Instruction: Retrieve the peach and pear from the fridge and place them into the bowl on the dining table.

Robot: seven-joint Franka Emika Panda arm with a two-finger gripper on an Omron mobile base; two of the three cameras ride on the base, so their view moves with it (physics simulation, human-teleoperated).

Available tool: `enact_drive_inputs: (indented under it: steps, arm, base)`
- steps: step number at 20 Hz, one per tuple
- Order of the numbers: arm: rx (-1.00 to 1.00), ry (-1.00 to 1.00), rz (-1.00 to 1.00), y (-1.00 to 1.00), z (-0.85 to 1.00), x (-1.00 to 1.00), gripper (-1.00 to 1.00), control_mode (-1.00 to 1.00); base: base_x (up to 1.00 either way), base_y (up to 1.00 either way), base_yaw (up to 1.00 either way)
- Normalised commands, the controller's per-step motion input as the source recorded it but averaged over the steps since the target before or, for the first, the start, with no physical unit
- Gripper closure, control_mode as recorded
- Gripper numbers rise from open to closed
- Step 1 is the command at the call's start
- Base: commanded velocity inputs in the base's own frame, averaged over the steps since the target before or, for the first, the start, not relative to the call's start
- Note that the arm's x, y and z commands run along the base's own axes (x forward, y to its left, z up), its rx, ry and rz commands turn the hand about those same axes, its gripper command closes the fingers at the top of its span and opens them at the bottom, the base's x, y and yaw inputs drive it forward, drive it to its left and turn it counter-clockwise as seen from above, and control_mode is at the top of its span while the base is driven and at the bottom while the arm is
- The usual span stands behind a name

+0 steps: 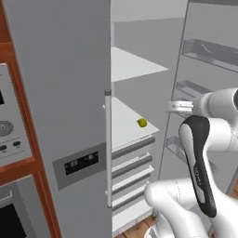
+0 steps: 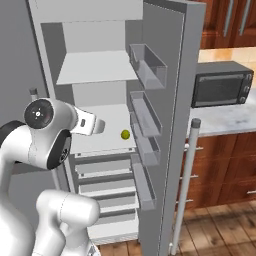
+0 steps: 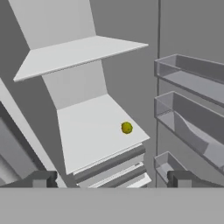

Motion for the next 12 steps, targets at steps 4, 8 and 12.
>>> enact_drive_inputs:
  steps: [4, 8, 12]
  arm:
    - [0.00, 0.00, 0.00, 0.00, 0.00, 0.00, -1.00, 1.00]
    - [0.00, 0.00, 0.00, 0.00, 0.00, 0.00, -1.00, 1.00]
    - [0.00, 0.00, 0.00, 0.00, 0.00, 0.00, -1.00, 1.00]
  base:
    - [0.45, -0.20, 0.11]
    - [0.41, -0.33, 0.13]
    - [0.35, -0.22, 0.13]
